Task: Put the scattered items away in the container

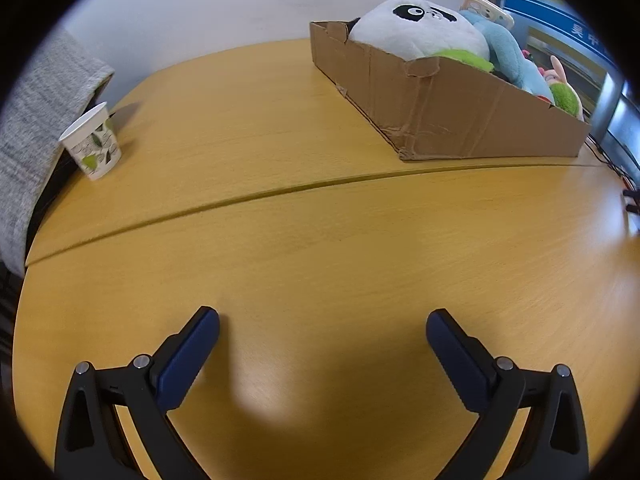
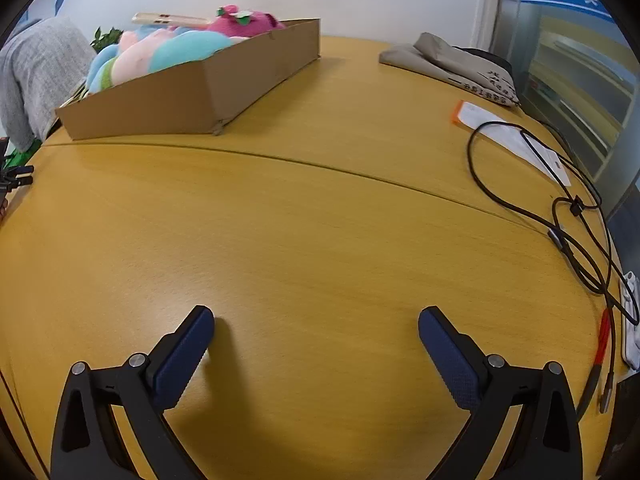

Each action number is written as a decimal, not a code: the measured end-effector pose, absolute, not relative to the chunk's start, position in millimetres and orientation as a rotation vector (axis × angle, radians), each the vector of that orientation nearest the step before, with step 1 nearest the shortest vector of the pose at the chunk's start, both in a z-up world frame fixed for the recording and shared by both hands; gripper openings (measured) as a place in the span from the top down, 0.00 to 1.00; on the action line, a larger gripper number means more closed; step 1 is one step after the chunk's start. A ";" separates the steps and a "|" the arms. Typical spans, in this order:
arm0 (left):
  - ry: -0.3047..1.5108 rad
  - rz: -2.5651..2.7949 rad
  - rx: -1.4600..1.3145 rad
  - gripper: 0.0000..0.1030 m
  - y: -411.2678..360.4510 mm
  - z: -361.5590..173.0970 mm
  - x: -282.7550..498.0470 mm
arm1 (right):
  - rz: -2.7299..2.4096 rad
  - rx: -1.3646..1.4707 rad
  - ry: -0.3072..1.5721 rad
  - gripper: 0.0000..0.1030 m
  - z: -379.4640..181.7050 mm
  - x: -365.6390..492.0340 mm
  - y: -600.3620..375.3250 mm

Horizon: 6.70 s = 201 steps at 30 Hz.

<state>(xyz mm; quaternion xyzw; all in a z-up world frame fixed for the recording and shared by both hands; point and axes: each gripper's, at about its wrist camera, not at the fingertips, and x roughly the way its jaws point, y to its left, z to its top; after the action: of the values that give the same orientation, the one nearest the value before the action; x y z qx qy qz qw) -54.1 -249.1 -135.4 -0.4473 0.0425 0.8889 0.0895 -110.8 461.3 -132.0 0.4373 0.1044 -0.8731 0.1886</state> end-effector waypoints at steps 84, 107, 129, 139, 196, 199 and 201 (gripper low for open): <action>0.158 2.610 -1.324 0.00 -263.7 -130.3 -88.2 | -2.388 1.191 0.340 0.00 -131.2 -126.0 472.3; 0.158 2.610 -1.325 0.00 -265.1 -129.2 -90.4 | -2.389 1.191 0.340 0.00 -131.0 -126.0 472.8; 0.158 2.610 -1.325 0.00 -264.8 -128.8 -92.4 | -2.390 1.191 0.341 0.00 -130.9 -125.9 472.7; 0.158 2.610 -1.325 0.00 -264.6 -128.7 -92.3 | -2.390 1.191 0.341 0.00 -130.9 -126.1 473.0; -0.309 2.775 -0.789 0.01 -98.4 60.0 137.8 | -2.655 0.544 0.144 0.00 69.0 79.9 377.2; -0.277 2.646 -0.873 0.01 -51.7 31.0 133.7 | -2.559 0.582 0.076 0.00 50.4 82.2 355.7; -0.226 2.602 -0.972 0.01 -27.3 7.7 123.0 | -2.524 0.656 0.034 0.00 25.6 75.7 340.2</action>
<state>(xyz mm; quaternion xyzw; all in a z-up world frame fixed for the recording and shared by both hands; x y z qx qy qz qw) 123.0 -27.3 7.7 -0.3434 -0.0799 0.9190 0.1765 75.7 340.2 25.6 0.2427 0.0127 -0.9336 0.2634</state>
